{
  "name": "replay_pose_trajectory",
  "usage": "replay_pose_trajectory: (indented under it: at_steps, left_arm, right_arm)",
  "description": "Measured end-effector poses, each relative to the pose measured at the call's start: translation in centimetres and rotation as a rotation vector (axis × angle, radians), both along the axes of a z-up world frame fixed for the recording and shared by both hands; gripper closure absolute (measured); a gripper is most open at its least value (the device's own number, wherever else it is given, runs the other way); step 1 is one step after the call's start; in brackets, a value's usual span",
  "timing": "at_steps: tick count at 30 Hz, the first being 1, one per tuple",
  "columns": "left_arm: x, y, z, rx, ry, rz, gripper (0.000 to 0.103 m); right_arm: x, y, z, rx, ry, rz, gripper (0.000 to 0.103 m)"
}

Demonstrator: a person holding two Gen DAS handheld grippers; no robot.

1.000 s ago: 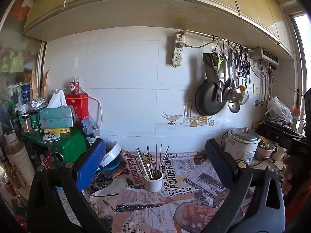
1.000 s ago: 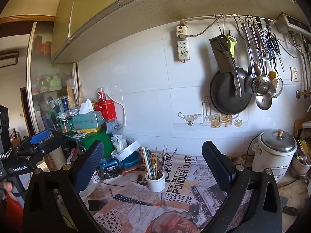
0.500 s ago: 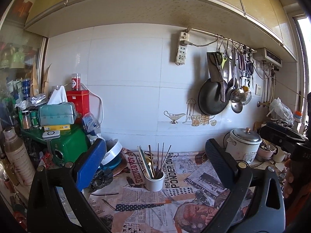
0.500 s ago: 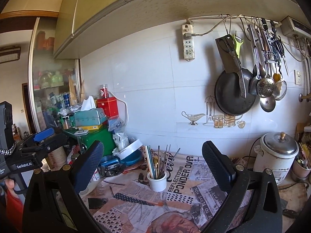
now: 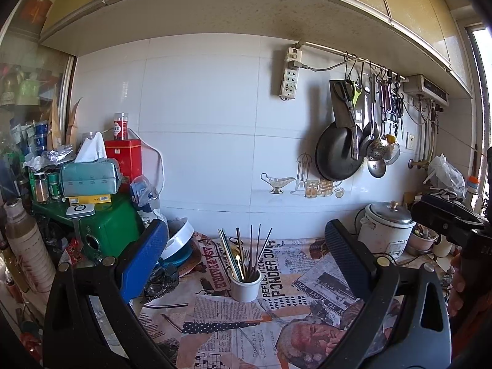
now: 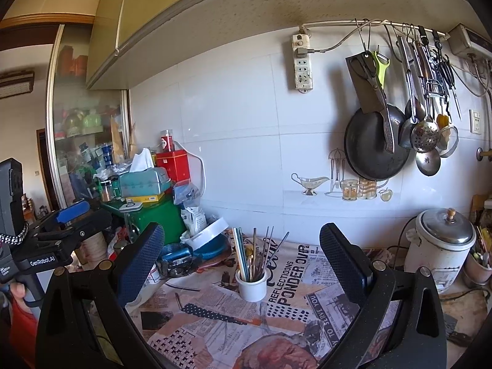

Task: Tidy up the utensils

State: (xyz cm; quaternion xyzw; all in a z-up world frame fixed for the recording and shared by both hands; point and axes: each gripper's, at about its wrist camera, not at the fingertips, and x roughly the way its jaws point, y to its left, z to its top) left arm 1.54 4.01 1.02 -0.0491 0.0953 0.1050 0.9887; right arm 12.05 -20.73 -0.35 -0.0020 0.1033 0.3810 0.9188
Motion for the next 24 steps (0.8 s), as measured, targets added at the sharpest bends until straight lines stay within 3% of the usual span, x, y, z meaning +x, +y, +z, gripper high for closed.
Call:
replay_pose_trajectory:
  at_steps: [24]
  left_arm:
    - [0.13, 0.15, 0.12, 0.002, -0.012, -0.05, 0.001]
  right_arm:
    - [-0.24, 0.3, 0.12, -0.001, -0.009, -0.003, 0.002]
